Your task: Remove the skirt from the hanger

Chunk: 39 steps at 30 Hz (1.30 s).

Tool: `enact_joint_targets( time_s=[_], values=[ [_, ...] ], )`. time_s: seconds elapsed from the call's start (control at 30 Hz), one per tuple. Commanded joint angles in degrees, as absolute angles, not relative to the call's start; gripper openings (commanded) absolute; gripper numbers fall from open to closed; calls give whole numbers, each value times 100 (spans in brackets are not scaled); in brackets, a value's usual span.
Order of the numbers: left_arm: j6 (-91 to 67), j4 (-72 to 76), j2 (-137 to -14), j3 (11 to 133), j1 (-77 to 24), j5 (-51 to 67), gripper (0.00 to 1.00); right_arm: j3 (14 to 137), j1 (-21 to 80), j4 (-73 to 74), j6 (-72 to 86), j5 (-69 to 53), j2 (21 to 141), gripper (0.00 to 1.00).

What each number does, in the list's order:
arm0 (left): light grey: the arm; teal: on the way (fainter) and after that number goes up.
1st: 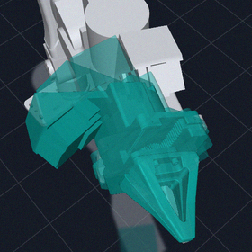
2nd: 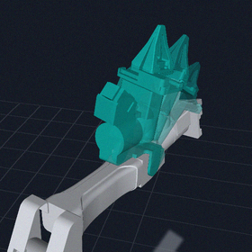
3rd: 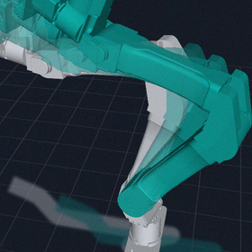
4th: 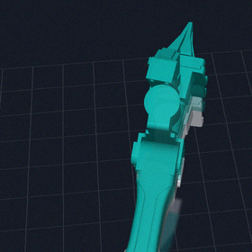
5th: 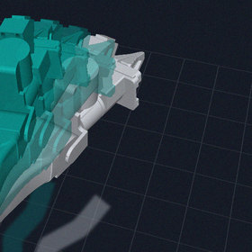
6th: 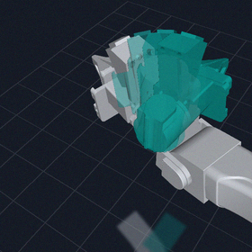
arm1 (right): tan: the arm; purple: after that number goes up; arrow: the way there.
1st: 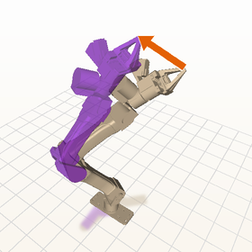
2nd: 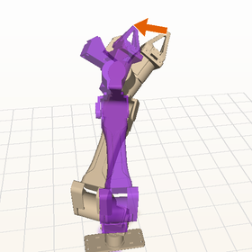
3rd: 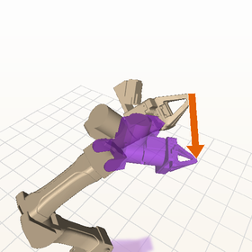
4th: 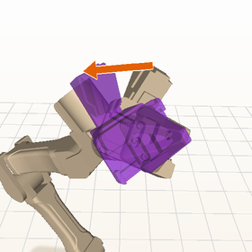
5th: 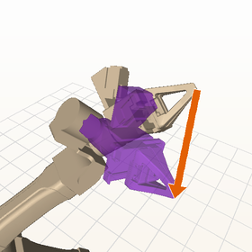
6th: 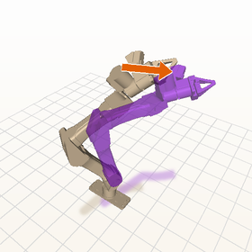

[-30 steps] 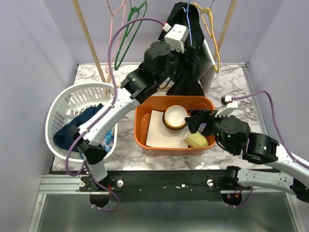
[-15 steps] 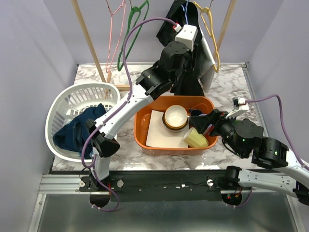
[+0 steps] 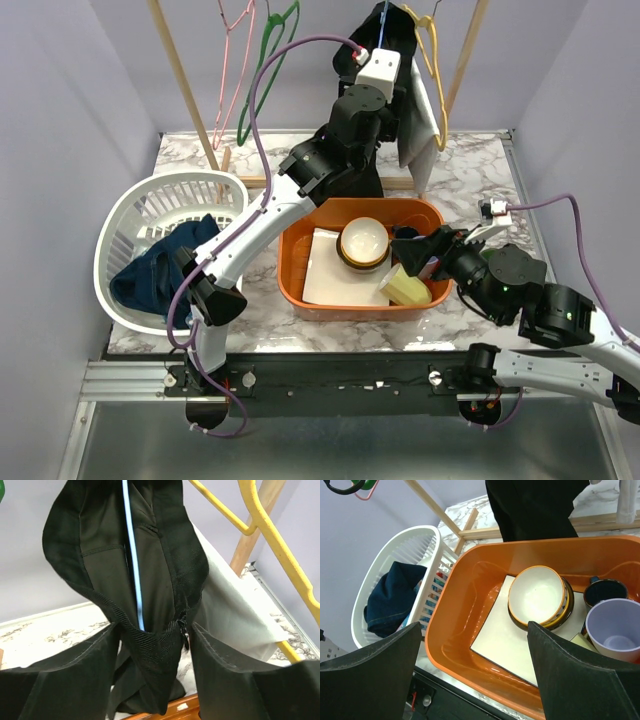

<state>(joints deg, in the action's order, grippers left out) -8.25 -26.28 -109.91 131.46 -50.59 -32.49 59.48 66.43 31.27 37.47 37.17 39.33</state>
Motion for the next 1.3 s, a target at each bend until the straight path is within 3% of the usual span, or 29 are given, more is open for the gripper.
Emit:
enact_joint_targets(
  time_s=[0.0, 0.13, 0.23, 0.33, 0.43, 0.47, 0.57, 1.27],
  values=[
    [-668, -2663, -10889, 13087, -5045, -3086, 72, 5915, 6671, 2988, 3718, 3639, 3946, 93],
    [-606, -2715, -11100, 13253, -5019, -3032, 71, 5915, 6671, 2997, 3718, 3639, 3911, 93],
    [-598, -2865, -11249, 13525, -4984, -3076, 62, 5915, 6671, 3006, 3709, 3639, 3885, 93],
    [-519, -2857, -11294, 13623, -4957, -3102, 49, 5915, 6662, 3006, 3718, 3656, 3832, 93],
    [-449, -2786, -11276, 13649, -4957, -3067, 30, 5924, 6671, 2997, 3718, 3665, 3788, 93],
    [-405, -2786, -11268, 13676, -4957, -3050, 17, 5915, 6671, 2980, 3718, 3665, 3779, 93],
    [-378, -2777, -11215, 13728, -4957, -3111, 0, 5906, 6662, 2945, 3709, 3656, 3744, 93],
    [202, -2013, -10380, 13720, -4957, -3454, 0, 6117, 6671, 2742, 3630, 3454, 3955, 93]
  ],
)
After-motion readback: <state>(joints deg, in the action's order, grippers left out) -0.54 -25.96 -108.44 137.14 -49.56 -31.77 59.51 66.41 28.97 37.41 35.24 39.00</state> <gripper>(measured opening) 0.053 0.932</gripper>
